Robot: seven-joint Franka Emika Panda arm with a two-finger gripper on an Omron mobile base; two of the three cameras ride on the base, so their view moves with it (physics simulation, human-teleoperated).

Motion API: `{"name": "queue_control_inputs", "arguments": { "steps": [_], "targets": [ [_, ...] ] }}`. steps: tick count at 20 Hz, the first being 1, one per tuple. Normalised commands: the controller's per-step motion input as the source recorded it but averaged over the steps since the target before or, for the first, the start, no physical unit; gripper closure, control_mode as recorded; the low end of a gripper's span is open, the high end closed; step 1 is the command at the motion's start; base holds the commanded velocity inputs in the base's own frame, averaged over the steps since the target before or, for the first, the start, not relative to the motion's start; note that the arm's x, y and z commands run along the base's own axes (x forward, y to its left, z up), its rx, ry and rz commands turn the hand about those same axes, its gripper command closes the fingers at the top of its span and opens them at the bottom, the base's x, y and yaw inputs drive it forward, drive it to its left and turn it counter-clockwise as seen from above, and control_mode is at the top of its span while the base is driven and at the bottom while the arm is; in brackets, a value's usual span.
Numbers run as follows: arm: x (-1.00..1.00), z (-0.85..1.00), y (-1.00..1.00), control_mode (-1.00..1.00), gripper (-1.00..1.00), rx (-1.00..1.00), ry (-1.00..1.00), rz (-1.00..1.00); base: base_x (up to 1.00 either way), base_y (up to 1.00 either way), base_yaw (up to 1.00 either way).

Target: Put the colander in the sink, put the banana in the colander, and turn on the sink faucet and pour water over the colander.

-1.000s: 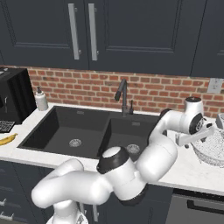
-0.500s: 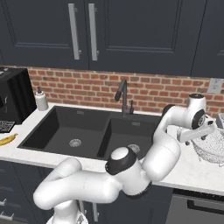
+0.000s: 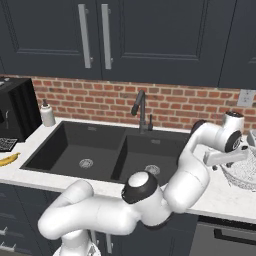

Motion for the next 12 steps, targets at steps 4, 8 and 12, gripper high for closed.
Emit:
{"name": "queue_control_inputs", "arguments": {
  "steps": [4, 8, 12],
  "targets": [
    [-0.46, -0.33, 0.26, -1.00, 1.00, 0.00, -0.17, -0.07, 0.00, 0.00, 0.00],
    [-0.34, -0.05, 0.24, -1.00, 1.00, 0.01, -0.19, 0.00, 0.00, 0.00, 0.00],
    [-0.51, 0.13, 0.31, -1.00, 1.00, 0.00, -0.07, 0.09, 0.00, 0.00, 0.00]
  ]
}}
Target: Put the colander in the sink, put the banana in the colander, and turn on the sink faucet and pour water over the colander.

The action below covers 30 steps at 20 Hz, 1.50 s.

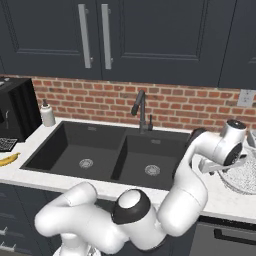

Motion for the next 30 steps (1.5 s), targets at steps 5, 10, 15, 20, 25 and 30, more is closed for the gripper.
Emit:
{"name": "queue_control_inputs", "arguments": {
  "steps": [5, 10, 15, 20, 25, 30],
  "targets": [
    [-0.57, 0.22, 0.48, -1.00, 1.00, 0.00, -0.01, 0.14, 0.00, 0.00, 0.00],
    [-0.62, 0.27, 0.53, -1.00, 1.00, -0.03, -0.06, 0.28, 0.00, 0.00, 0.00],
    [-0.48, 0.34, 0.64, -1.00, 1.00, -0.10, -0.02, 0.36, 0.00, 0.00, 0.00],
    [-0.40, 0.19, 0.66, -1.00, 1.00, -0.11, -0.01, 0.46, 0.00, 0.00, 0.00],
    [-0.21, 0.18, 0.54, -1.00, 1.00, -0.01, 0.13, 0.51, 0.00, 0.00, 0.00],
    [0.01, 0.24, 0.31, -1.00, 1.00, 0.02, 0.07, 0.45, 0.00, 0.00, 0.00]
  ]
}}
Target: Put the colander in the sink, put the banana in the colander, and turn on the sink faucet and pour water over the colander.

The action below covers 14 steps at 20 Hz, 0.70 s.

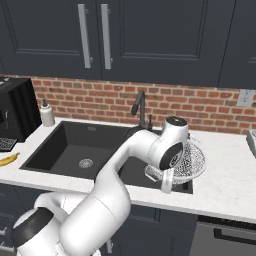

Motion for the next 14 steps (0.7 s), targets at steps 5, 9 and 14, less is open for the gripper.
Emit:
{"name": "queue_control_inputs", "arguments": {
  "steps": [5, 9, 14],
  "targets": [
    [0.10, 0.03, 0.27, -1.00, 1.00, 0.00, 0.05, 0.33, 0.00, 0.00, 0.00],
    [0.18, -0.05, 0.31, -1.00, 1.00, 0.00, 0.05, 0.28, 0.00, 0.00, 0.00],
    [0.35, -0.01, 0.06, -1.00, 1.00, 0.00, 0.00, 0.19, 0.00, 0.00, 0.00]
  ]
}}
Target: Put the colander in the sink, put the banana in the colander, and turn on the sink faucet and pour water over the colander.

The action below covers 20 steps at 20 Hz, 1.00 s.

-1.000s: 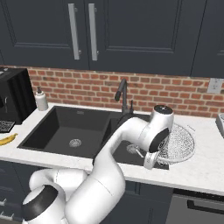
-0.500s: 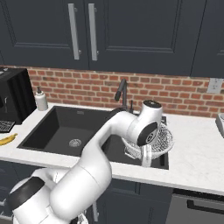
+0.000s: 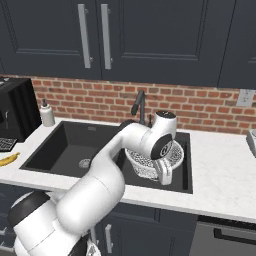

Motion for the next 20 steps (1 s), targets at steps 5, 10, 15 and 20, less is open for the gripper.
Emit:
{"name": "queue_control_inputs", "arguments": {
  "steps": [5, 10, 15, 20],
  "targets": [
    [0.33, -0.08, 0.02, -1.00, 1.00, 0.02, 0.00, 0.13, 0.00, 0.00, 0.00],
    [0.06, -0.27, 0.21, -1.00, 1.00, 0.00, 0.01, 0.12, 0.00, 0.00, 0.00],
    [0.36, -0.15, 0.02, -1.00, 1.00, 0.03, 0.00, 0.04, 0.00, 0.00, 0.00],
    [0.40, -0.22, 0.00, -1.00, 1.00, 0.02, 0.00, 0.07, 0.00, 0.00, 0.00]
  ]
}}
